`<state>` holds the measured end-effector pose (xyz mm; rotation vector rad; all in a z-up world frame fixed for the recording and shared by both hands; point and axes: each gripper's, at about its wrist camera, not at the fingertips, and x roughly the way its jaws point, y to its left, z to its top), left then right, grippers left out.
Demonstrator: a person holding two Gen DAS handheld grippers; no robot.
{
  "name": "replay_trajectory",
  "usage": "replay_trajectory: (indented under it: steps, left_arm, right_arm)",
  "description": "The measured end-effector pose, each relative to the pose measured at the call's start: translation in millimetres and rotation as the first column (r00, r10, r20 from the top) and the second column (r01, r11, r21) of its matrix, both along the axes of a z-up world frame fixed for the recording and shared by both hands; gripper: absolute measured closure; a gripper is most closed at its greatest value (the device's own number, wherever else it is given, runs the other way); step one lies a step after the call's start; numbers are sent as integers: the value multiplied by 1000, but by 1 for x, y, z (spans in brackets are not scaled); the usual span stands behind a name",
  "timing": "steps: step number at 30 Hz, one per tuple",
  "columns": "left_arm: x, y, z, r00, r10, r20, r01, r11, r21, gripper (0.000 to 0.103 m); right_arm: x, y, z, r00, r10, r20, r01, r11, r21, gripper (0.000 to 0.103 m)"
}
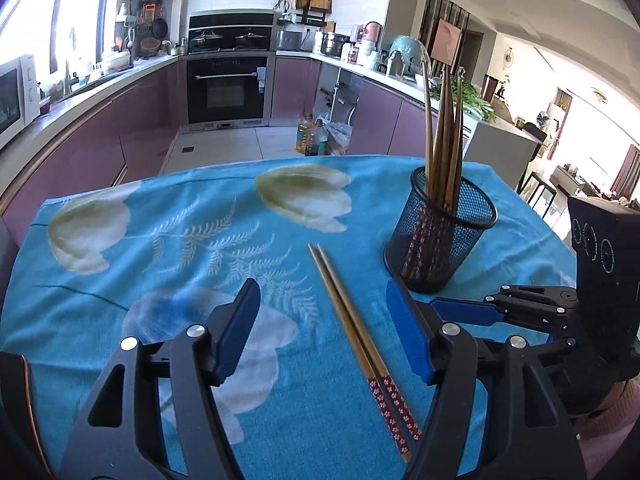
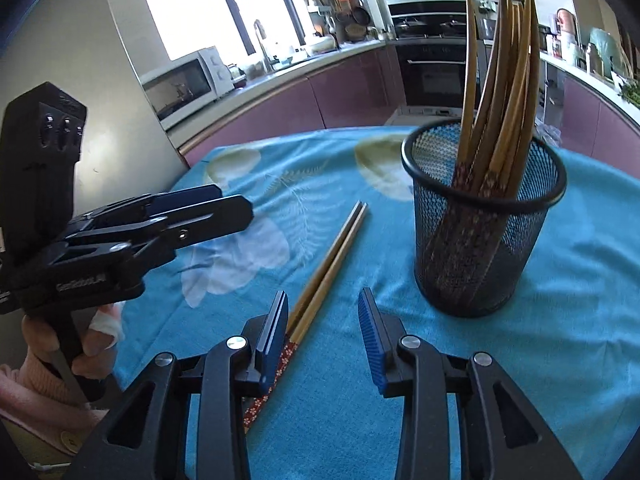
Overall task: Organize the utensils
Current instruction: 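Open both tools and move them back over the last chopsticks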
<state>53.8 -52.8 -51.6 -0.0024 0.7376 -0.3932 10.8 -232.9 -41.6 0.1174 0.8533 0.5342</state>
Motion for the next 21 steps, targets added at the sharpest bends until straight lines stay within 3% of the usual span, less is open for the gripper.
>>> replay_trajectory:
  steps: [21]
  left_arm:
    - [2, 4, -21, 998, 24, -65, -24, 1000, -1, 38]
  right_arm:
    - [-2, 11, -12, 1000, -5, -29, 3, 997, -74, 69]
